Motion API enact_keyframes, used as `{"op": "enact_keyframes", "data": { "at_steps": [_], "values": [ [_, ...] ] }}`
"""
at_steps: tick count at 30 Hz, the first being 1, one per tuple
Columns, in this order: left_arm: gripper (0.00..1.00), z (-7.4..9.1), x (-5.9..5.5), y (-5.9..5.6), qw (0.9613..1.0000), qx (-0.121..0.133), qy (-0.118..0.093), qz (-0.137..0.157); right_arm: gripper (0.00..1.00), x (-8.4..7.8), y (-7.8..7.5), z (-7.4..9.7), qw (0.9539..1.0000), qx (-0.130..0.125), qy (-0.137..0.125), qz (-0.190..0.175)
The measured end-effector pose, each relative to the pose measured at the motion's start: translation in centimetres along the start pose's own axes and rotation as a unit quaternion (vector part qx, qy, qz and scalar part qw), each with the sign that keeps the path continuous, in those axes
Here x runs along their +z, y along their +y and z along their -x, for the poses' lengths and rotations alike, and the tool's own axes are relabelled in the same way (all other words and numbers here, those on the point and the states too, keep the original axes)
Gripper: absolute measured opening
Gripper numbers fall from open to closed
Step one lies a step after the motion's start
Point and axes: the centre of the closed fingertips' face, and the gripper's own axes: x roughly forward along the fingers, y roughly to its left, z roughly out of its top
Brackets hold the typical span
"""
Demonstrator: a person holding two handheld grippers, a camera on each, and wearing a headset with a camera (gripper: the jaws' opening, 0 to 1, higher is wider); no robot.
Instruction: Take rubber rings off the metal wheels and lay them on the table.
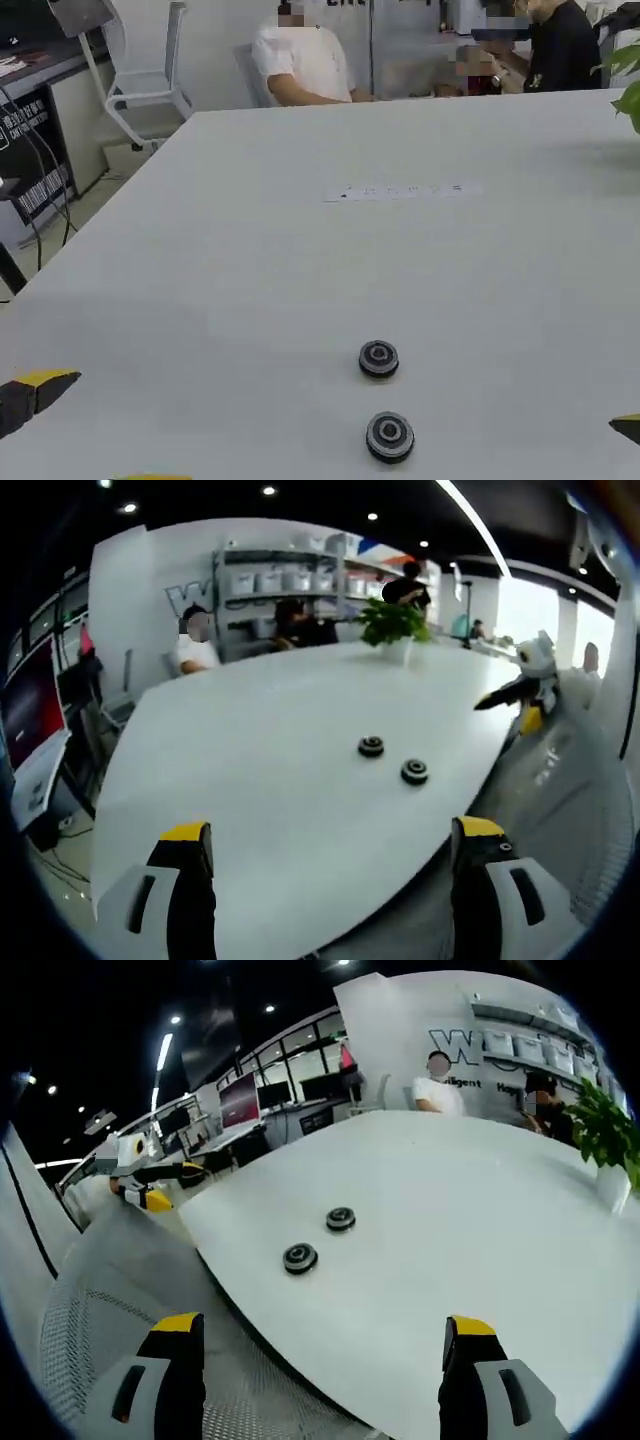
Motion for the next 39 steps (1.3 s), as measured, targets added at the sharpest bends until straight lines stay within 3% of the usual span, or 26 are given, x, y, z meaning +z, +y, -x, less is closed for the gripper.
{"op": "enact_keyframes", "data": {
  "at_steps": [21,26,39],
  "values": [
    [1.00,0.0,-0.5,-0.5,0.9999,-0.009,-0.003,0.012,0.99,-0.3,-0.2,0.0,0.9999,-0.006,0.009,0.005],
    [1.00,-0.1,0.1,-1.1,0.9993,-0.020,-0.021,0.025,0.99,-0.5,-0.3,-0.1,0.9998,-0.010,0.015,0.004],
    [1.00,-0.4,-0.1,-0.9,0.9993,-0.021,-0.015,0.026,0.99,-0.6,-0.4,0.3,0.9998,-0.014,0.016,0.004]
  ]
}}
